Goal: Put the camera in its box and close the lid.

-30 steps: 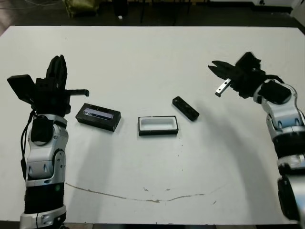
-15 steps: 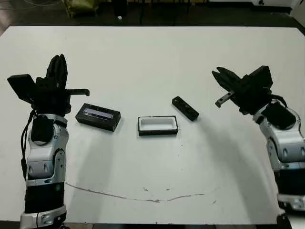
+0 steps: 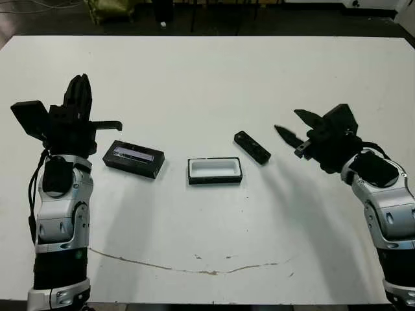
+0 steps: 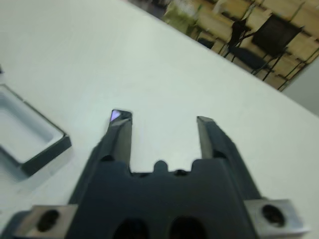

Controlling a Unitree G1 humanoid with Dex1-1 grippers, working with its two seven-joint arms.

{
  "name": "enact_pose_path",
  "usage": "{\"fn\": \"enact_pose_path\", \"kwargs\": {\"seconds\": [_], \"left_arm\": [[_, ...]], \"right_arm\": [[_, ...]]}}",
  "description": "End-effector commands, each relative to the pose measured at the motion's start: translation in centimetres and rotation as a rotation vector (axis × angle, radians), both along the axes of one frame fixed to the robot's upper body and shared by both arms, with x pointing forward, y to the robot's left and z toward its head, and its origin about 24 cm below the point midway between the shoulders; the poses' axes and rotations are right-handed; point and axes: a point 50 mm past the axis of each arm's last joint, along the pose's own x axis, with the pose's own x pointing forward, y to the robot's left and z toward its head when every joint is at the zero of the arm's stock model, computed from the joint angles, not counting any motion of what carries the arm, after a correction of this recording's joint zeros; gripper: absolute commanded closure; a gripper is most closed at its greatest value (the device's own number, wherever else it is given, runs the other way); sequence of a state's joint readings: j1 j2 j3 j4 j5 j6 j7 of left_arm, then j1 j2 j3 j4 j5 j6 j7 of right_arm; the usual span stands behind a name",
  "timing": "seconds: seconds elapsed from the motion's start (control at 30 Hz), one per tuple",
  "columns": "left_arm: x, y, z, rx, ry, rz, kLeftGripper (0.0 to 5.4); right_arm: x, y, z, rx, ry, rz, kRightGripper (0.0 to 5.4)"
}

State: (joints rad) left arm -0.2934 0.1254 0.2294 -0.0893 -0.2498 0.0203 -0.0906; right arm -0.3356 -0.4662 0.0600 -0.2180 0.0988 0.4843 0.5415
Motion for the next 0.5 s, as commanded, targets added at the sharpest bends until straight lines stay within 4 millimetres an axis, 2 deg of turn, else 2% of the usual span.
{"fn": "enact_pose_path", "kwargs": {"seconds": [0.03, 0.33, 0.5], "left_arm": [[0.0, 0.4, -0.7, 0.01, 0.033, 0.005, 5.4], [-0.1, 0.4, -0.8, 0.001, 0.045, 0.012, 5.4], [-0.1, 0.4, -0.8, 0.005, 0.043, 0.018, 5.4]], "right_arm": [[-0.3, 0.2, -0.7, -0.043, 0.047, 0.015, 2.11], [0.1, 1.0, -1.9, -0.101, 0.098, 0.064, 0.12], [0.4, 1.1, -2.5, -0.093, 0.123, 0.073, 0.02]]}}
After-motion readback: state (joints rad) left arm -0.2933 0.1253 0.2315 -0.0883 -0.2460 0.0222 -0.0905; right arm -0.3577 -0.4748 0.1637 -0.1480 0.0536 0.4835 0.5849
